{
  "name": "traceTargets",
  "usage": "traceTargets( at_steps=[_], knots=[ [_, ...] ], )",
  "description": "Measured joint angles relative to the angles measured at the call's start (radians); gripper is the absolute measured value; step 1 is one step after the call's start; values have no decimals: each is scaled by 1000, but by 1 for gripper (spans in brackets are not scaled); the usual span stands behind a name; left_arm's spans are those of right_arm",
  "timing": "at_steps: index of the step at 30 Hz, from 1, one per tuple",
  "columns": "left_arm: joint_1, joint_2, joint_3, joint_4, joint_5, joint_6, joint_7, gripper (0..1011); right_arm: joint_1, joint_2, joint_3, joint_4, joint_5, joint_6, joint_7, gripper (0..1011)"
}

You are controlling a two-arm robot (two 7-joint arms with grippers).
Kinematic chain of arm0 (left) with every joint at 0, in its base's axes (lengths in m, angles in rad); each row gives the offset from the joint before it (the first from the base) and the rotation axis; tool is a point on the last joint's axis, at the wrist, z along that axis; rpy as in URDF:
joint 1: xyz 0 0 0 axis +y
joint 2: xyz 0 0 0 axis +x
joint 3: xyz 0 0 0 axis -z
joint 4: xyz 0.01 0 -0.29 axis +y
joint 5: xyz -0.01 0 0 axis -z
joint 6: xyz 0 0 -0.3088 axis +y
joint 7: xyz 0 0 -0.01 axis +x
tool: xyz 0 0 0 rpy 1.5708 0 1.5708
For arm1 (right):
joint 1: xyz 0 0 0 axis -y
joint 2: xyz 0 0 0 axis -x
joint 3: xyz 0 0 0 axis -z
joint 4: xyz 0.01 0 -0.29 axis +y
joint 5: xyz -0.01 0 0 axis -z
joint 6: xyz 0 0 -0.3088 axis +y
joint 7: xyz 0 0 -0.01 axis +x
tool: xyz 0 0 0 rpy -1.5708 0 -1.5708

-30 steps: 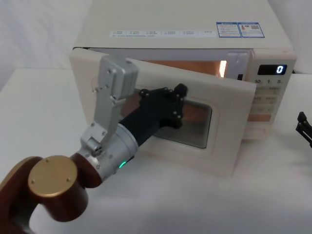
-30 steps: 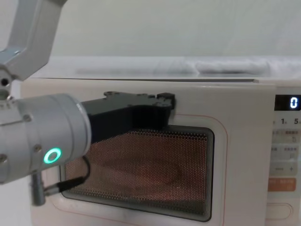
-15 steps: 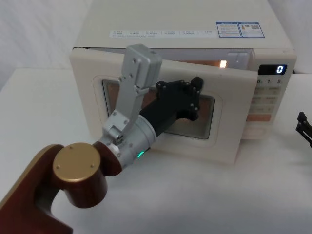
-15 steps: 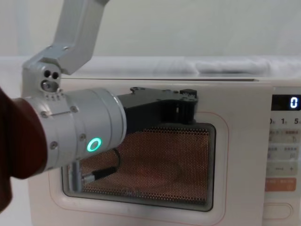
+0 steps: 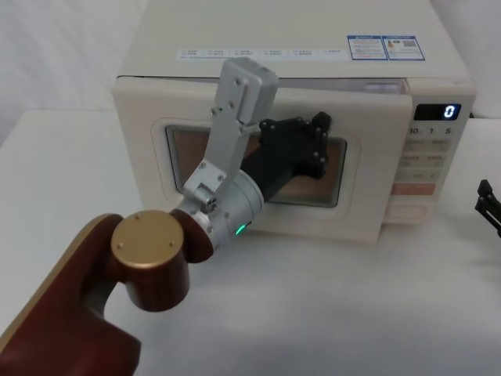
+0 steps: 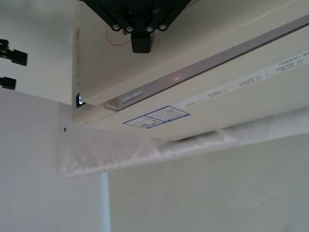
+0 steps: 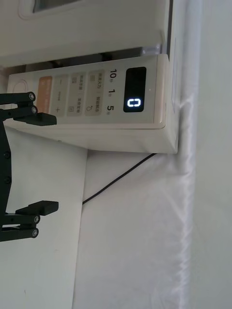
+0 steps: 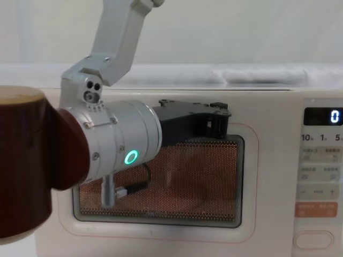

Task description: Press the button to open the microwave door with one hand; close the microwave door with the other hand.

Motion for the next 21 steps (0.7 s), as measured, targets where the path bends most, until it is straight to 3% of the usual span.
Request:
traceTargets(
  at_steps=[21],
  knots=[
    [-38,-59,-28,79,43,-11,15,0,0,0,0,0,0,0,0,1002]
  ],
)
